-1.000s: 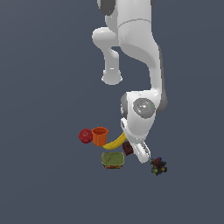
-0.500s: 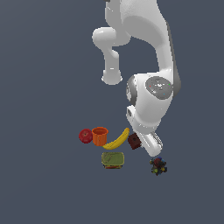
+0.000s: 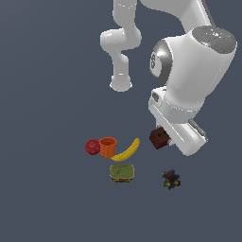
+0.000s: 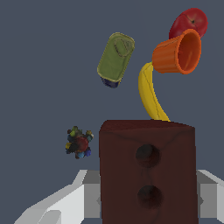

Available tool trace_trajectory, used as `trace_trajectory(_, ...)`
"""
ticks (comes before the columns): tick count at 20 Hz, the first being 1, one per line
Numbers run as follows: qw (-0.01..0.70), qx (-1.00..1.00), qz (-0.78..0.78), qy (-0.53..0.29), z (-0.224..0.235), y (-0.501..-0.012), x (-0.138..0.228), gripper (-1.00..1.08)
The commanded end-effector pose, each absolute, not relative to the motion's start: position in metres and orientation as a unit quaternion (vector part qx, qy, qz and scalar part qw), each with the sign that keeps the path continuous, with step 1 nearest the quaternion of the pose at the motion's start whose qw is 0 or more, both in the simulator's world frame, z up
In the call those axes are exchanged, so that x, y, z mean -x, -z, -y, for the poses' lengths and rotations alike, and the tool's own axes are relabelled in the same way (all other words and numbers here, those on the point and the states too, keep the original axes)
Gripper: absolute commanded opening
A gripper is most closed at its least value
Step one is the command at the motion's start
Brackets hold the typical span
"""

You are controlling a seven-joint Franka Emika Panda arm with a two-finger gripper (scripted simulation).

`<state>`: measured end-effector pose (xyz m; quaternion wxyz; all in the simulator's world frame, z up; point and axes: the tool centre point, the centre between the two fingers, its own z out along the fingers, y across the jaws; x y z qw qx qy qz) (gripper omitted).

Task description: Pick up a designated object from a clutter of objects.

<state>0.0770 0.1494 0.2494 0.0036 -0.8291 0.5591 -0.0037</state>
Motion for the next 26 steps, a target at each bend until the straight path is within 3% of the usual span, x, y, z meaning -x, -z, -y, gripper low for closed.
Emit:
trace_trajectory(1,0.003,0.829,-0.56,0.004,-0.157,-0.278,-0.077,-1.0)
trace_trajectory(13,0.001,0.828,-0.56,0.001,-0.185,-0.38,-0.08,-1.0)
trace_trajectory(26,0.0,0.828,-0.56,0.0,-0.194,-0.409,-0.084,-1.0)
